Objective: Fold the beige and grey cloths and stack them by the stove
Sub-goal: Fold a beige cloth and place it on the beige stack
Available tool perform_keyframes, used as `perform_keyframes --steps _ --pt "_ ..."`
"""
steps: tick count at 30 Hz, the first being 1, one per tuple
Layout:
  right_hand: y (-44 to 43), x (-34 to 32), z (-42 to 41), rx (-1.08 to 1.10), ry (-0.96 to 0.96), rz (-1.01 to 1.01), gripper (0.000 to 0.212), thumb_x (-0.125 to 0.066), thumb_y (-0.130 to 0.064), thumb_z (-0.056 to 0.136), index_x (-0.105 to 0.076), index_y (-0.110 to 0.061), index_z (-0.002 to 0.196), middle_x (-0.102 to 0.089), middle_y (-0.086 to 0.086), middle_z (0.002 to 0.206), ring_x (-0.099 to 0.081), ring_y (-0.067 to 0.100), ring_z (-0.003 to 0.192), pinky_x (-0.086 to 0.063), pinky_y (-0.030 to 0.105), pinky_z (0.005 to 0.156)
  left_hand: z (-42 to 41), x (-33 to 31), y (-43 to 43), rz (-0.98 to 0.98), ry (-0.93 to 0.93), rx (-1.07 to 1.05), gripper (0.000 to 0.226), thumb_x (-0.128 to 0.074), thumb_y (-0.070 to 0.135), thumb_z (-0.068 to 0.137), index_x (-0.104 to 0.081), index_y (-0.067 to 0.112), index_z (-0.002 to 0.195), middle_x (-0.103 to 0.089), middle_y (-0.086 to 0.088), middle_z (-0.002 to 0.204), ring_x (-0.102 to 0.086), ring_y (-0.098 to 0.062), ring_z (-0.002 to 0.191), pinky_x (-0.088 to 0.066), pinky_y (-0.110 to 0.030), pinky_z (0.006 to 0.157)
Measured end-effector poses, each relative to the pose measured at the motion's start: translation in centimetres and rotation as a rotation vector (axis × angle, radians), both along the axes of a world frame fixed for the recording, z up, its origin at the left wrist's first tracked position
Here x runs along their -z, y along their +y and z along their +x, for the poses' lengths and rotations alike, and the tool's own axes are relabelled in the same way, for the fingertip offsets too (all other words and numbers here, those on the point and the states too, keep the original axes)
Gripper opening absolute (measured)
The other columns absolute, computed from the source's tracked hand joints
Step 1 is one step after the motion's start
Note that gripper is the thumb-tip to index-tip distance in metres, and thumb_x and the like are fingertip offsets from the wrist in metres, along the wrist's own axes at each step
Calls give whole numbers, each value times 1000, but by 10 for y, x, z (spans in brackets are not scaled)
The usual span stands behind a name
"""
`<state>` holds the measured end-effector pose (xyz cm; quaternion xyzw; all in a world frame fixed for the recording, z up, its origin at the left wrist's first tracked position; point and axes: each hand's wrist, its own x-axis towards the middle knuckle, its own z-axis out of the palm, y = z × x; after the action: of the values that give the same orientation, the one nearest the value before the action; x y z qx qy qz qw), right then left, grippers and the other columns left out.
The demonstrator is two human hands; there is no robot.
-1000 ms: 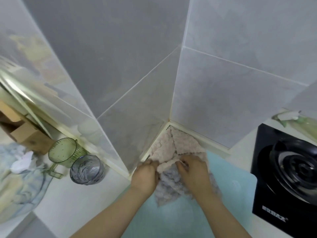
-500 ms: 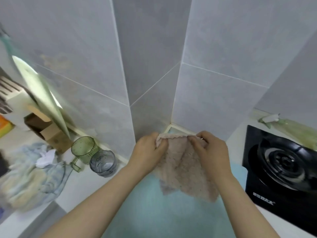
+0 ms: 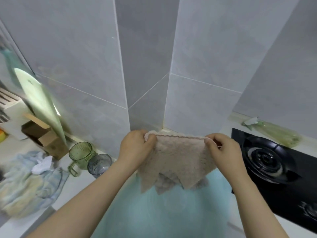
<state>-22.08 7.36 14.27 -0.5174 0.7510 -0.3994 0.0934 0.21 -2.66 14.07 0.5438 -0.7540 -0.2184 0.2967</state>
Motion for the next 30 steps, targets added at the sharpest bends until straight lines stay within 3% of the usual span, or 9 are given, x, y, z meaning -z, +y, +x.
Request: perform_keyframes --steps 6,11,18,22,27,30 --pt "6 0 -8 131 -57 -41 15 -57 -16 93 -67 -21 83 -66 -11 83 -58 8 80 -39 20 67 3 -1 -1 -25 47 -13 22 -53 15 78 -42 8 61 -39 -3 53 -39 -27 59 -26 -32 50" --pt "13 1 -15 163 -142 3 22 -51 -9 92 -69 -21 89 -67 -13 91 -59 7 80 -41 22 66 8 -8 -1 -100 144 62 41 -52 18 91 -30 15 56 -29 2 50 -31 -18 52 -22 -34 51" --pt "21 -4 -18 247 -111 -69 12 -63 -20 90 -67 -24 80 -67 -9 78 -60 10 78 -42 27 65 11 -18 -3 -130 262 49 44 -50 21 94 -28 17 56 -24 5 50 -27 -11 50 -19 -25 48" --pt "24 -7 -20 221 -132 -46 13 -58 -15 93 -70 -22 91 -67 -9 88 -58 9 82 -40 24 69 9 -20 0 -110 307 59 47 -55 21 91 -26 17 54 -20 5 49 -23 -10 48 -17 -25 49" --pt "32 -9 -23 173 -278 -37 16 -59 -13 91 -66 -28 91 -58 -1 70 -52 16 59 -43 26 57 6 -11 7 -21 402 64 48 -54 27 93 -36 10 51 -31 5 47 -38 -16 51 -42 -38 56" --pt "38 -14 -21 177 -336 -63 11 -59 -12 91 -64 -21 90 -54 1 62 -47 13 51 -42 27 52 -2 -7 13 50 431 86 46 -53 29 92 -40 8 53 -38 5 43 -43 -17 50 -52 -49 63"
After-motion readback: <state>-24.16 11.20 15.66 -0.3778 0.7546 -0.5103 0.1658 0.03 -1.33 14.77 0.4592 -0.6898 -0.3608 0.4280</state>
